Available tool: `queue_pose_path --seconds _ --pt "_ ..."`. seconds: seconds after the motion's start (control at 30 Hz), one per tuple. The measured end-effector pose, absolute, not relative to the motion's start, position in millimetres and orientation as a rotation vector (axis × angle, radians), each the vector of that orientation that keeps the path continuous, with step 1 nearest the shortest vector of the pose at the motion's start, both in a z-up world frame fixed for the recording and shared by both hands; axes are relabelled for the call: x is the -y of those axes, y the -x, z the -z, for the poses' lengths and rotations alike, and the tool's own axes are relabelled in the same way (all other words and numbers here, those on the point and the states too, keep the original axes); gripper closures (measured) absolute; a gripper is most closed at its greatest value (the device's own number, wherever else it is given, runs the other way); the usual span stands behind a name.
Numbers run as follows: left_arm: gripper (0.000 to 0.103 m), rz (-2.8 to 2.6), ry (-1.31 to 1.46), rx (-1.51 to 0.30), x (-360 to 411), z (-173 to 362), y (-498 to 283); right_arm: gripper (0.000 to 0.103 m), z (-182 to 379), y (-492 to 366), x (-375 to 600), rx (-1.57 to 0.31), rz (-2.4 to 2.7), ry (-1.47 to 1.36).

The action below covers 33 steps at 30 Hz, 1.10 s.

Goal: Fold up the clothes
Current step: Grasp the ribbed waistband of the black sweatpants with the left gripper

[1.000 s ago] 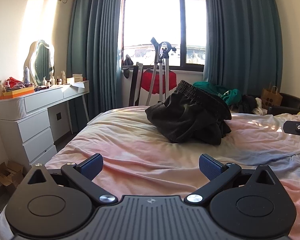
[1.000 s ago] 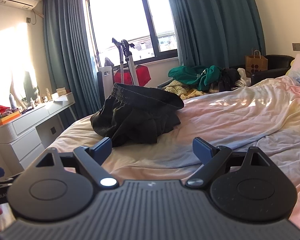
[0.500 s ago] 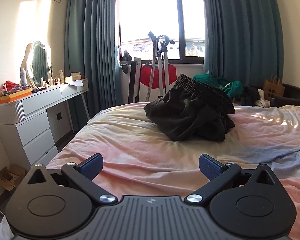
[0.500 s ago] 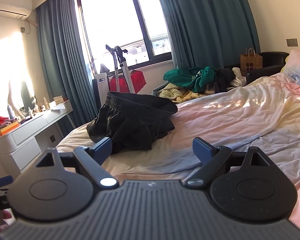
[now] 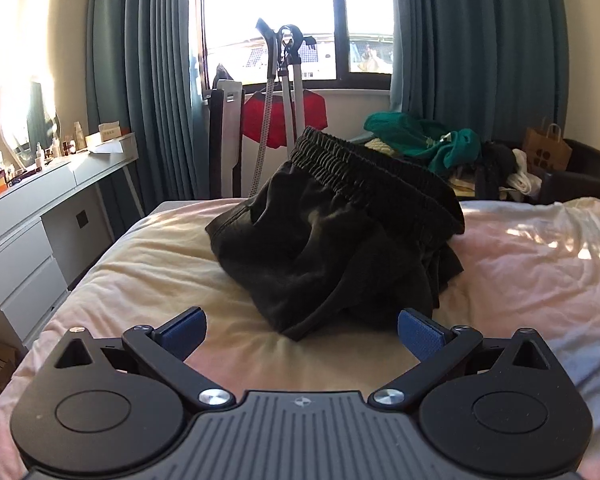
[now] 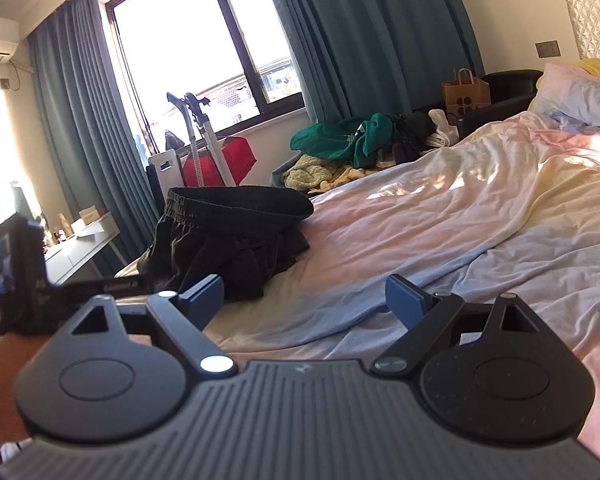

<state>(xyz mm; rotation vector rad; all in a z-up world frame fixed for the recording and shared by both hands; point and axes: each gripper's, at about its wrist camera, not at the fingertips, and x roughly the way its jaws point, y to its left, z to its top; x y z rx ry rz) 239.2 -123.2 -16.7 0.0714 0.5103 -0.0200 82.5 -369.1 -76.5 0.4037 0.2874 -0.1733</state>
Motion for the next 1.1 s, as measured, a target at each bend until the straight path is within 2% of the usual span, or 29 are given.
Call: queue_pose_path --seconds 0.4,0.6,0.7,0.8,0.87,1.0,1.1 --pt "0.001 -0.124 0.124 -0.504 182 -2 -420 0.014 120 -125 396 -0.393 0.213 -0.492" --pt "0.009 -0.218 0.185 -0.569 179 15 -477 0.014 137 -140 407 -0.423 0.209 -0.550" --pt "0.023 -0.186 0.187 -0.572 175 21 -483 0.014 142 -143 412 -0.408 0.205 -0.595" --pt "0.050 -0.155 0.127 -0.555 185 19 -477 0.014 145 -148 414 -0.409 0.203 -0.613" --pt "0.075 -0.137 0.112 -0.555 190 14 -468 0.014 146 -153 412 -0.425 0.194 -0.612" --pt "0.093 -0.085 0.110 -0.558 190 -2 -435 0.014 139 -150 408 -0.381 0.209 -0.559" --pt "0.093 -0.013 0.083 -0.533 179 -19 -379 0.014 136 -147 407 -0.361 0.228 -0.538"
